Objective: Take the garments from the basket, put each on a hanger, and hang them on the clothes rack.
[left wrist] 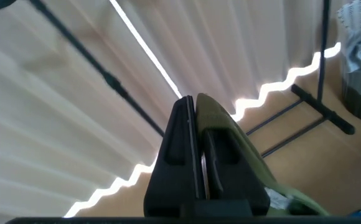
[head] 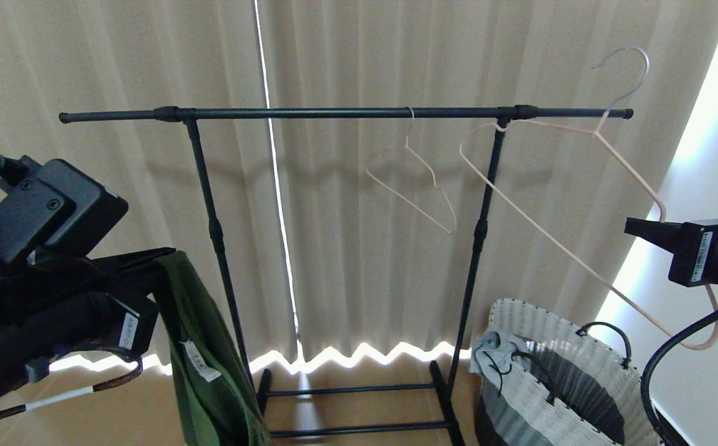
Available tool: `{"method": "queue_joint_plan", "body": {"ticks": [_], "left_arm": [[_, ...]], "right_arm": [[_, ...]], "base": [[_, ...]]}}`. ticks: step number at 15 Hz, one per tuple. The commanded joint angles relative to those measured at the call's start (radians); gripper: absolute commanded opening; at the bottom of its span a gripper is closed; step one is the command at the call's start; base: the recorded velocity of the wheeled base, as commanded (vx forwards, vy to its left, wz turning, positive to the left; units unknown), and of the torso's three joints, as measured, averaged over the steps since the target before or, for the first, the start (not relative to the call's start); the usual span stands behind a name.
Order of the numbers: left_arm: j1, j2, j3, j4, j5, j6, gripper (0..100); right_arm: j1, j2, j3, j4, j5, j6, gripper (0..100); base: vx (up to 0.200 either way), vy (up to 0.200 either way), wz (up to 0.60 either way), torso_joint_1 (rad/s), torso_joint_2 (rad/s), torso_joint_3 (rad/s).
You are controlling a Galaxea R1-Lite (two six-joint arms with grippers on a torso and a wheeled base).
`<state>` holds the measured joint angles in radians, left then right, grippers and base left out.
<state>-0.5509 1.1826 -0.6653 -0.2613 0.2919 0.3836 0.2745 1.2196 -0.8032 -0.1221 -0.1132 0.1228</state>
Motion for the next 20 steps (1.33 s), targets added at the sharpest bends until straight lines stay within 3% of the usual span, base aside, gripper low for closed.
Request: {"method": "queue_joint_plan", "body": {"ticks": [1,6,8,11,16,20], "left_arm": [[-0.021,0.031,-0.023,-0.001,0.003,-0.002,0],[-0.029,0.141,-0.163,-0.001,0.009,-0.022,0],[-0.029,0.183,-0.215,-0.001,0.056,-0.029,0],[-0.029,0.220,-0.246,-0.001,0.070,-0.035,0],[-0.052,0.305,-0.313,-0.003,0.081,-0.065,0],[-0.066,0.391,-0.398,-0.004,0.204,-0.103,0]], "right_arm": [[0.002,-0.022,0.015,-0.013,0.020,-0.002,0],[0.143,-0.057,0.025,-0.040,0.089,0.006,0],[0.186,-0.058,0.056,-0.077,0.107,0.003,0],[0.233,-0.077,0.104,-0.086,0.110,0.001,0],[0.289,-0.121,0.176,-0.086,0.176,-0.003,0],[0.328,-0.129,0.226,-0.085,0.194,-0.002,0]], "base": [[0.000,0.000,0.00,0.000,0.00,0.000],[0.000,0.000,0.00,0.000,0.00,0.000],[0.000,0.000,0.00,0.000,0.00,0.000],[0.000,0.000,0.00,0.000,0.00,0.000],[0.000,0.000,0.00,0.000,0.00,0.000],[0.000,0.000,0.00,0.000,0.00,0.000]]}}
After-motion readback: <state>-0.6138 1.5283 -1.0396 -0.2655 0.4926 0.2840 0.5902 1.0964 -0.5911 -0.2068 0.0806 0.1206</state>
